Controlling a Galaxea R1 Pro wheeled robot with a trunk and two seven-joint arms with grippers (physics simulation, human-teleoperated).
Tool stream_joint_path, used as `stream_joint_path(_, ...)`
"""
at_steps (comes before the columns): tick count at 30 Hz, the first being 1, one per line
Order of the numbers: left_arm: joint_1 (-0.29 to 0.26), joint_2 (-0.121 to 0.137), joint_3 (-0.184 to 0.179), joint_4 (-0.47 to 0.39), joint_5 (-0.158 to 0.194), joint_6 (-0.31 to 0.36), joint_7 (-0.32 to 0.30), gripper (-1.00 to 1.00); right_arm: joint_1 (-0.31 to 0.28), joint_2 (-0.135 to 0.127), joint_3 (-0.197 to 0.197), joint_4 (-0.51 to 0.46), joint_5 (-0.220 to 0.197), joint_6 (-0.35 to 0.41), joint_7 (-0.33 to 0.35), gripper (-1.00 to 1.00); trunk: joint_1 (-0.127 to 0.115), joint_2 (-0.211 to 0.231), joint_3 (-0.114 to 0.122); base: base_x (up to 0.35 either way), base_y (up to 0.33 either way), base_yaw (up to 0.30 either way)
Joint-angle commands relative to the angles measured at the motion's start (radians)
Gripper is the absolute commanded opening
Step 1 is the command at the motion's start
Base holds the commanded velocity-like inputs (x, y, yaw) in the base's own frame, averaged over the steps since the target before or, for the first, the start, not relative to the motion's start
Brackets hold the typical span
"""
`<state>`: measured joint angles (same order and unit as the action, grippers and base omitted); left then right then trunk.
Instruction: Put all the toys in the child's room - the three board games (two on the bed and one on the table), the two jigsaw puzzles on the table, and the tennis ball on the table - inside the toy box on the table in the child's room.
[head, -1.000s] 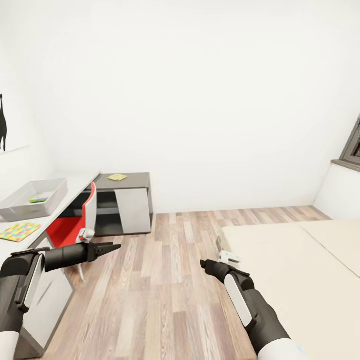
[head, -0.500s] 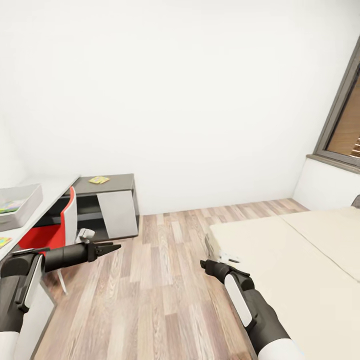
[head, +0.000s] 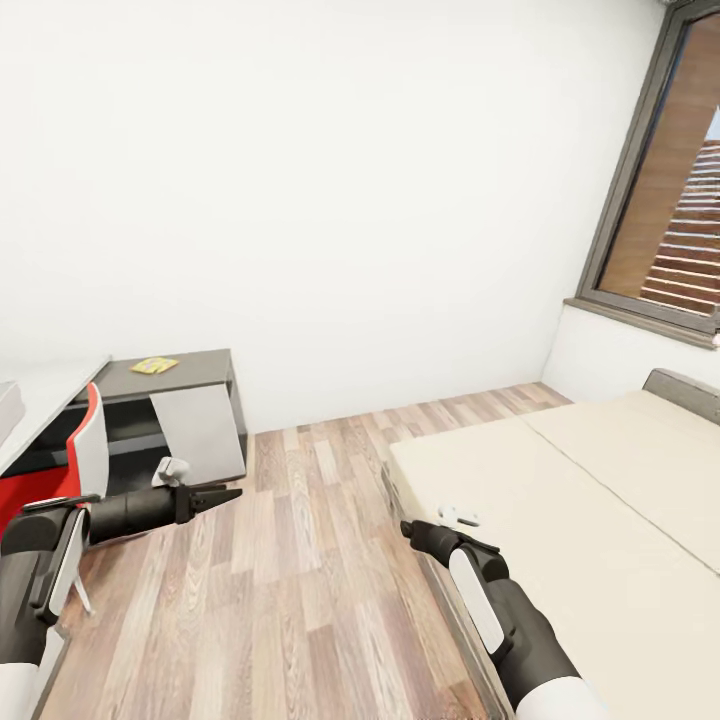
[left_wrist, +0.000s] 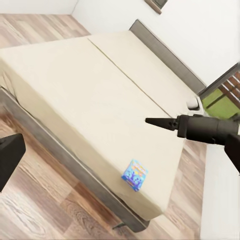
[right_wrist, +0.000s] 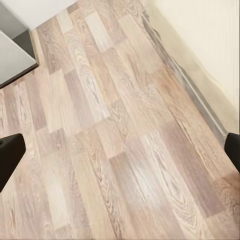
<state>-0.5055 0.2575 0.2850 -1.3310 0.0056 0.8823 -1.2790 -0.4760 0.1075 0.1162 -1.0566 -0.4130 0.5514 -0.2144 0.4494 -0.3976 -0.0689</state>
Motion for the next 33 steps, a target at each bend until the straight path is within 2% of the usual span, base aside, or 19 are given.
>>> stream_joint_path(1,-0.001,0.000,0.001,-0.001,0.001,0.010,-0.003,1.00,-0.001,0.000,0.002,-0.001,-0.010,0.002,-0.010,1.00,0.001,-0.002,-0.003,-0.005,0.000,-0.240)
stream_joint_path(15,-0.001,0.000,0.001,-0.001,0.001,0.010,-0.003,1.00,-0.001,0.000,0.000,0.000,-0.010,0.002,-0.010,1.00,0.001,-0.002,-0.015,-0.115,0.077,-0.240)
stream_joint_path(33,-0.001,0.000,-0.001,-0.001,0.002,0.010,-0.003,1.00,-0.001,0.000,-0.003,0.001,-0.007,0.002,-0.010,1.00,0.001,-0.002,-0.031,-0.141,0.196,-0.240)
